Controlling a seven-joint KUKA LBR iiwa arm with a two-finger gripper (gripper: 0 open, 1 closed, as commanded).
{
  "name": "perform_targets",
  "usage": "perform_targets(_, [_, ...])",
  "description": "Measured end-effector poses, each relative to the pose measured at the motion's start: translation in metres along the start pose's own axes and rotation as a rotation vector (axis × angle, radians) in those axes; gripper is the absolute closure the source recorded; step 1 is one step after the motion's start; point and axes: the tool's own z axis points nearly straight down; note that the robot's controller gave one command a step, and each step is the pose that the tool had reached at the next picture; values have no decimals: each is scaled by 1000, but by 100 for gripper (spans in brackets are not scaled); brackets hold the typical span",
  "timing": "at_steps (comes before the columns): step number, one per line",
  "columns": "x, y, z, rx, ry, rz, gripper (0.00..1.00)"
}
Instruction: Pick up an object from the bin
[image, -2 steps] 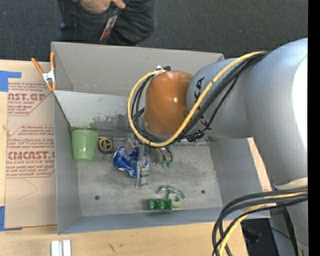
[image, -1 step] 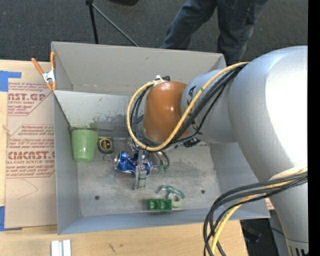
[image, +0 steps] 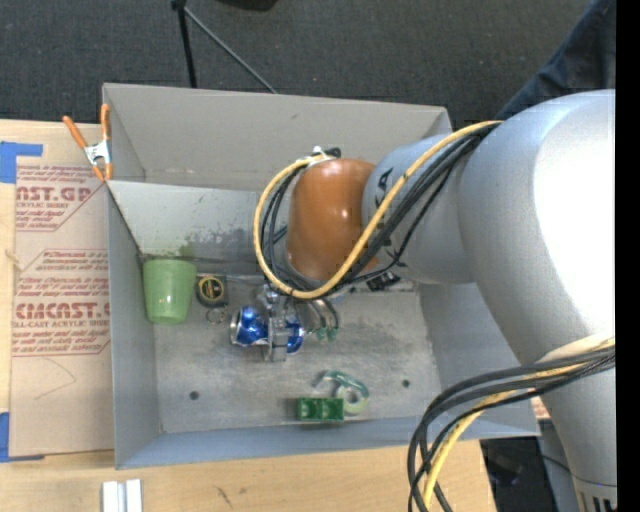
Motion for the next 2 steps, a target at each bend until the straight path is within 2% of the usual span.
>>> perform_targets(1, [-17, 6, -1, 3, -3, -394, 100])
perform_targets(2, [-7, 18, -176, 1, -4, -428, 100])
